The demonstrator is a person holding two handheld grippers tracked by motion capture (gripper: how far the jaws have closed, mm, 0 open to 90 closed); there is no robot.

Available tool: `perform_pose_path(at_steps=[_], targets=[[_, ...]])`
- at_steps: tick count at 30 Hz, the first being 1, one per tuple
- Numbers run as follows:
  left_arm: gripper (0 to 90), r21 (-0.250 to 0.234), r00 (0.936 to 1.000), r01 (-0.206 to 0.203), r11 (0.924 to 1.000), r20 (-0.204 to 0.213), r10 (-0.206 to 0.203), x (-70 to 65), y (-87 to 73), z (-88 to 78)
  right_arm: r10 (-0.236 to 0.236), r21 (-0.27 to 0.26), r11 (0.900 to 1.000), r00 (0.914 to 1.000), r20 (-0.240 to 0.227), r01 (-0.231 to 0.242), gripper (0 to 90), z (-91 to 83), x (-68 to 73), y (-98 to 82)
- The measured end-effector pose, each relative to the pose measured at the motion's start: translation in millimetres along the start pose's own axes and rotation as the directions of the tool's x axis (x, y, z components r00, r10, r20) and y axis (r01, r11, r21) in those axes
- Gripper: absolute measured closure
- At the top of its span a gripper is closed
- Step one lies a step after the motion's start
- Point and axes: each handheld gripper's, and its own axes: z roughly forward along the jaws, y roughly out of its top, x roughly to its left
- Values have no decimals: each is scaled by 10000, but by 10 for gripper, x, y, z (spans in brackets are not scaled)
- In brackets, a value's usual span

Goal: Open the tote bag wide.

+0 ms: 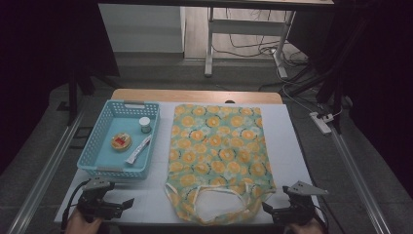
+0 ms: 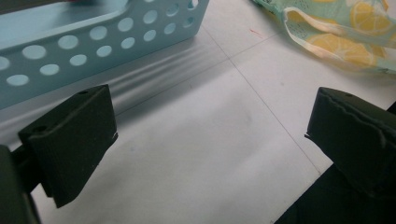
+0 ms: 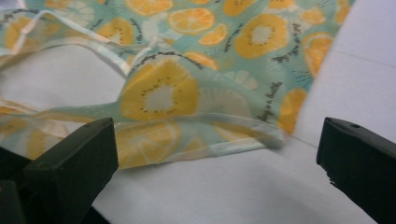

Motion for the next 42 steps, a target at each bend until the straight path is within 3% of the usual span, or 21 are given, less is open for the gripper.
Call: perform_pose_path(at_steps=[5, 11, 22, 26, 35, 42], targets=[[18, 56, 10000, -13, 10000, 27, 13, -1, 3, 9, -83, 54, 9999, 9997, -209, 84, 0, 4, 21, 18], [20, 118, 10000, 37, 9999, 61, -37, 4, 4, 13, -795, -81, 9968, 9965, -271, 793, 0, 10, 113, 96], [21, 87, 9999, 35, 10000, 142, -37, 13, 4, 9, -1118, -9, 9937, 9918, -617, 1119, 0, 30, 179, 169], [21, 56, 9999, 71, 10000, 153, -72, 17, 2, 10, -1505, 183, 9881, 9850, -838, 1525, 0, 78, 292, 251], [22, 46, 9997, 146, 9999, 179, -147, 24, 2, 10, -1648, 271, 9850, 9752, -1474, 1706, 0, 114, 430, 334], [21, -6, 9996, 136, 9999, 250, -135, 29, -1, 4, -2044, 596, 9735, 9567, -2073, 2210, 0, 225, 598, 396]])
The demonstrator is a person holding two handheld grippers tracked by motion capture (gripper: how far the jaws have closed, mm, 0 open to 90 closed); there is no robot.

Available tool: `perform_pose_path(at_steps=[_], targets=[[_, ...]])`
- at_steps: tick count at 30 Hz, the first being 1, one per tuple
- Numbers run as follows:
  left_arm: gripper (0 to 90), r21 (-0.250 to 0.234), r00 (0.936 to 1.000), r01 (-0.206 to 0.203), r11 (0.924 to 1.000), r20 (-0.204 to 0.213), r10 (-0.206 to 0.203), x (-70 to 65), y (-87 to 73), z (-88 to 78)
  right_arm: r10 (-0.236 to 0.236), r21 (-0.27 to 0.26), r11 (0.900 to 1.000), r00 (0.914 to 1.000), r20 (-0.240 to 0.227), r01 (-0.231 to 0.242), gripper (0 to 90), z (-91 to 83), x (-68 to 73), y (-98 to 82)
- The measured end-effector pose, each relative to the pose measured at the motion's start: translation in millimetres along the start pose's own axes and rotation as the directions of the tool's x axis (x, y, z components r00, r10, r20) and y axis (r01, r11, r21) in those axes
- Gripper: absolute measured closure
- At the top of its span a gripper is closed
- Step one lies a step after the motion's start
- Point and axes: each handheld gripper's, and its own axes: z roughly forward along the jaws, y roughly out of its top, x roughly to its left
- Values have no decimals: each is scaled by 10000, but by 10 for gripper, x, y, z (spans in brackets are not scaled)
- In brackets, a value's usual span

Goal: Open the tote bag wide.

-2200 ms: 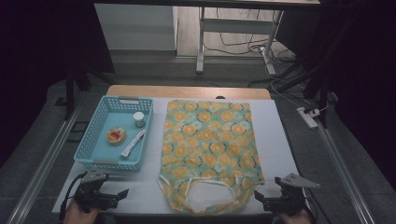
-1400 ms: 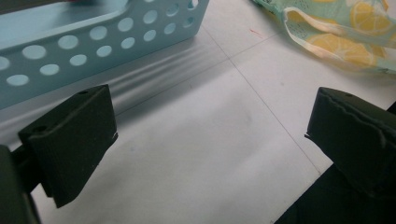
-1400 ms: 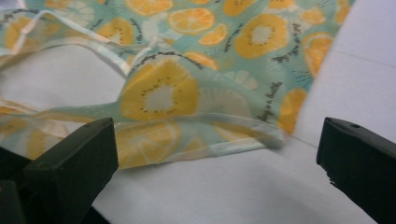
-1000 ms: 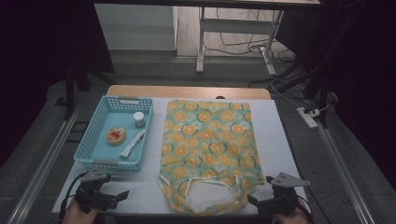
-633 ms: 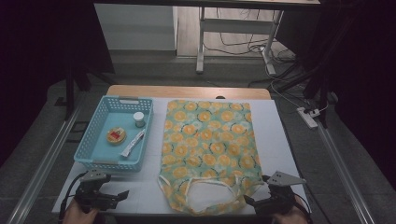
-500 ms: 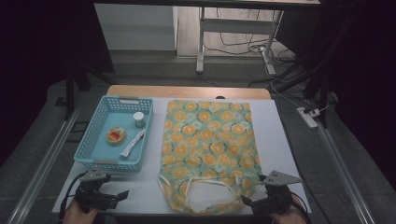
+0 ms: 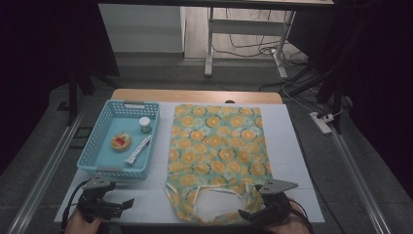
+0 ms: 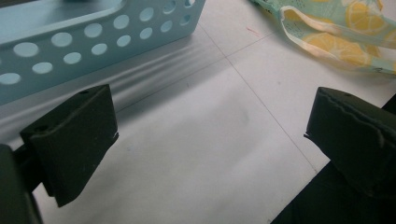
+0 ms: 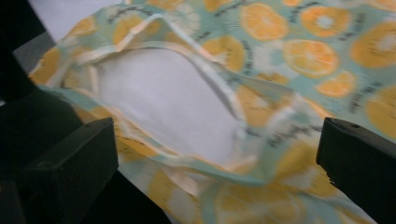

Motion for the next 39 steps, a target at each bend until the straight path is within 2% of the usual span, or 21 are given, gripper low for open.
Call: perform_pose_path(at_steps=[1, 6, 7, 12, 15, 16, 17, 19, 22, 23, 24, 25, 26, 27, 28, 29, 30, 31, 32, 36, 39], targets=[[21, 11, 10000, 0, 10000, 2, 0, 1, 1, 0, -173, 37, 9998, 9996, -229, 174, 0, 38, 48, 31], [20, 6, 10000, -2, 10000, -17, 2, -1, 1, 2, -402, 126, 9991, 9973, -610, 410, 0, 108, 118, 79], [20, 11, 10000, 0, 10000, -20, 0, -1, 1, 3, -512, 264, 9982, 9949, -867, 537, 0, 163, 161, 95], [20, 30, 10000, -1, 10000, -38, 1, -2, 2, 5, -642, 564, 9959, 9911, -1165, 712, 0, 256, 235, 114], [19, 43, 9999, -28, 10000, -112, 28, -10, 3, 2, -856, 691, 9930, 9871, -1349, 956, 46, 319, 259, 129], [18, 47, 9998, -68, 10000, -173, 69, -17, 4, 1, -911, 766, 9918, 9866, -1355, 1021, 73, 339, 270, 136], [15, 49, 9996, -142, 9999, -234, 143, -24, 5, 2, -1076, 893, 9886, 9841, -1413, 1209, 139, 364, 282, 145], [15, 30, 9989, -233, 9997, -395, 234, -41, 8, 3, -1120, 933, 9876, 9832, -1438, 1262, 174, 370, 287, 149], [11, -69, 9979, -314, 9995, -571, 310, -54, 14, 1, -1431, 1048, 9814, 9767, -1601, 1610, 321, 380, 305, 162], [7, -92, 9975, -300, 9995, -637, 293, -54, 16, 3, -1514, 1067, 9794, 9727, -1758, 1717, 450, 387, 304, 172], [7, -80, 9976, -291, 9995, -638, 285, -52, 17, 3, -1514, 1067, 9794, 9727, -1758, 1717, 450, 387, 304, 172], [7, -65, 9976, -276, 9996, -635, 271, -50, 18, 7, -1564, 1132, 9773, 9699, -1869, 1794, 510, 389, 298, 176], [8, -54, 9976, -279, 9996, -639, 275, -50, 18, 8, -1549, 1202, 9762, 9684, -1956, 1805, 561, 396, 289, 183], [8, -54, 9976, -283, 9996, -636, 280, -51, 18, 8, -1414, 1254, 9776, 9687, -2039, 1691, 678, 405, 263, 197], [8, -48, 9976, -293, 9996, -637, 289, -51, 18, 10, -1333, 1199, 9797, 9692, -2071, 1604, 722, 404, 247, 204], [8, -35, 9975, -292, 9996, -643, 290, -51, 18, 12, -1333, 1199, 9797, 9692, -2071, 1604, 722, 404, 247, 204], [8, -12, 9977, -289, 9996, -620, 288, -49, 19, 12, -1253, 1155, 9817, 9703, -2067, 1514, 769, 399, 232, 213], [8, -11, 9977, -281, 9996, -615, 280, -47, 19, 13, -1107, 1134, 9839, 9691, -2204, 1382, 855, 392, 197, 235], [9, -10, 9979, -272, 9996, -594, 271, -46, 18, 14, -1107, 1146, 9836, 9679, -2255, 1392, 881, 392, 187, 242], [9, 5, 9979, -262, 9997, -591, 262, -46, 18, 16, -1033, 1196, 9838, 9675, -2310, 1336, 891, 404, 164, 275], [9, 50, 9978, -272, 9996, -608, 275, -48, 22, 20, -1105, 1013, 9854, 9670, -2297, 1367, 893, 389, 143, 357]])
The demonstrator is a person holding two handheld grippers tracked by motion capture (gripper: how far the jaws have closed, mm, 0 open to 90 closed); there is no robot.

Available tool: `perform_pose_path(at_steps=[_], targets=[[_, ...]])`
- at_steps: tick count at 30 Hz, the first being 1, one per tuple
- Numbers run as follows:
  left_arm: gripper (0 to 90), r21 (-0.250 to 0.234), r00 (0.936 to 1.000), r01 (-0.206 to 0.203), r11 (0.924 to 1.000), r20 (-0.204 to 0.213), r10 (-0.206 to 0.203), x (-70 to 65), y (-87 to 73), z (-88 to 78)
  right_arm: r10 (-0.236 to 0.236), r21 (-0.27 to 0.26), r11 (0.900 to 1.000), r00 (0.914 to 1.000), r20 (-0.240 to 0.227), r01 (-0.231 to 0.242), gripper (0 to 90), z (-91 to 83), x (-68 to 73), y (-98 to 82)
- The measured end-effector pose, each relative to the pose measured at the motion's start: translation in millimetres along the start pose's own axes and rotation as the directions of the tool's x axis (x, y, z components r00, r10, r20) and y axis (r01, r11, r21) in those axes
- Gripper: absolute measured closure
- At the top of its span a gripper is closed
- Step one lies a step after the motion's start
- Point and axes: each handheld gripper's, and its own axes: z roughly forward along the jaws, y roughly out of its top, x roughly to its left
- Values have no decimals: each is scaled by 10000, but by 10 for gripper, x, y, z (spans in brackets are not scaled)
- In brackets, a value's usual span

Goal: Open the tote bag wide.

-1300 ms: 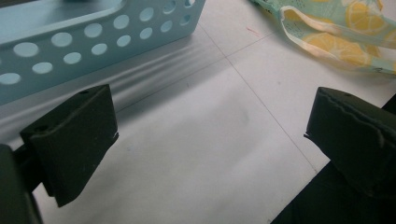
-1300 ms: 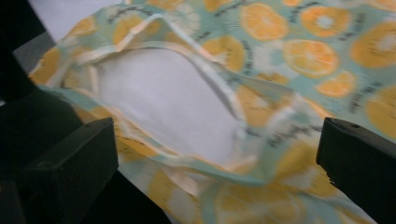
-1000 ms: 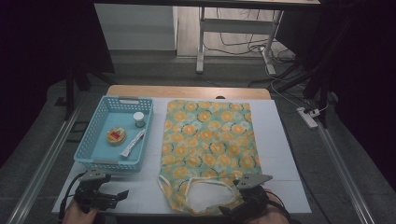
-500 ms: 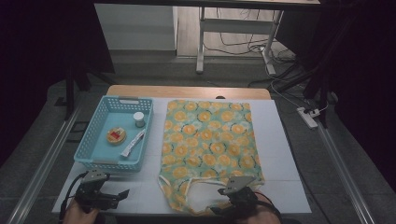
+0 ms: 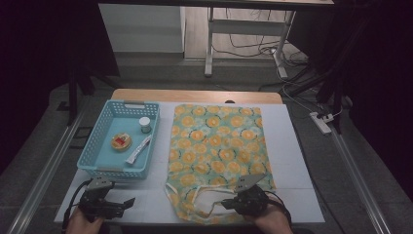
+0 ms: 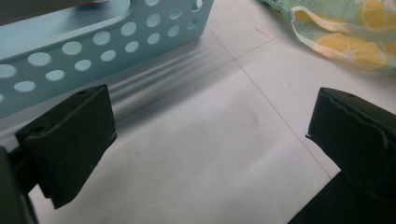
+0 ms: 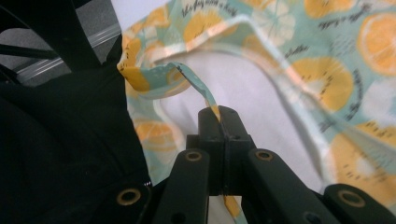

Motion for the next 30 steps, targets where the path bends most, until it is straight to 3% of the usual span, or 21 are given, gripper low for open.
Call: perform_pose_path(at_steps=[8, 13, 25, 30], targets=[[9, -99, 9998, 62, 9999, -164, -64, 16, 15, 4, 216, -325, 9992, 9998, 46, -214, 894, -62, -134, 143], [9, 142, 9998, -23, 9999, -177, 25, 9, 36, 46, 264, -377, 9989, 9996, -16, -265, 894, -76, -253, 259], [10, 221, 10000, 71, 9997, 13, -71, 28, 33, 53, 54, -447, 9990, 9977, 683, -23, 894, -17, -484, 497], [11, 238, 10000, 43, 9997, 36, -44, 23, 32, 54, 288, -558, 9981, 9959, 862, -241, 894, 16, -635, 577]])
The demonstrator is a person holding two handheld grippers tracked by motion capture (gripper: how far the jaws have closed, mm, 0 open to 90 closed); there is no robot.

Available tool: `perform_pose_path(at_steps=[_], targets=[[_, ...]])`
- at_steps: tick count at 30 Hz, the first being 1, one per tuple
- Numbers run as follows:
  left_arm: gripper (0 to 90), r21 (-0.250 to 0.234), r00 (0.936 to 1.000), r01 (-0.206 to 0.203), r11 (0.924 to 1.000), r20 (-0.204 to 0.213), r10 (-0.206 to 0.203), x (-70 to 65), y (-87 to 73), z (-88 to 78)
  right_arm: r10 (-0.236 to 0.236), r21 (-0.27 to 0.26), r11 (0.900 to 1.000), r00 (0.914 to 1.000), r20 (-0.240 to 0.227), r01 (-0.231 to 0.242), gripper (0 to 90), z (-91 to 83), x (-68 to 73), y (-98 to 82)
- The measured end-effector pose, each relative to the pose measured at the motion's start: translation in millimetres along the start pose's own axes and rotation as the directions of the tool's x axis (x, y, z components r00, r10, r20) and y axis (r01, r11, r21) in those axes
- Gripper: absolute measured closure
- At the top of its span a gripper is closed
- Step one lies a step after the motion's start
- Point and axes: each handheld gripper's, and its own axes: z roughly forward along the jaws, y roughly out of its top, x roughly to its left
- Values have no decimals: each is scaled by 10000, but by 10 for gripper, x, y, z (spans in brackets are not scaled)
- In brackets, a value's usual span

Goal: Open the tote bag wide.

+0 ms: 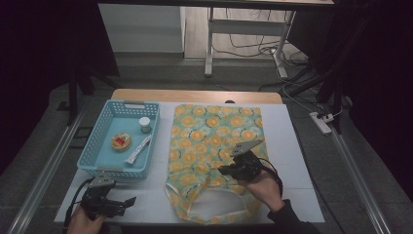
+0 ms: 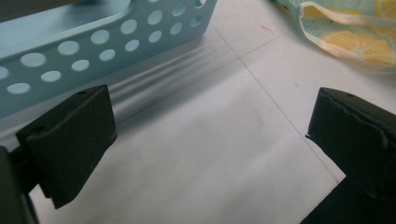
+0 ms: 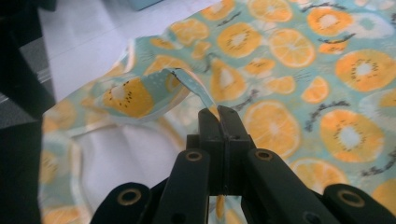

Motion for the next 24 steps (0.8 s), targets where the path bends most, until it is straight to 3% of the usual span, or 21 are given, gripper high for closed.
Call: perform_pose_path(at_steps=[9, 24], targets=[[13, 43, 10000, -71, 10000, 6, 71, -2, 1, 4, 590, -13, 9983, 9977, 331, -590, 894, 171, -313, 73], [16, 58, 10000, -85, 9999, 12, 85, -3, 2, 5, 781, -170, 9969, 9920, 987, -768, 894, 313, -666, 269]])
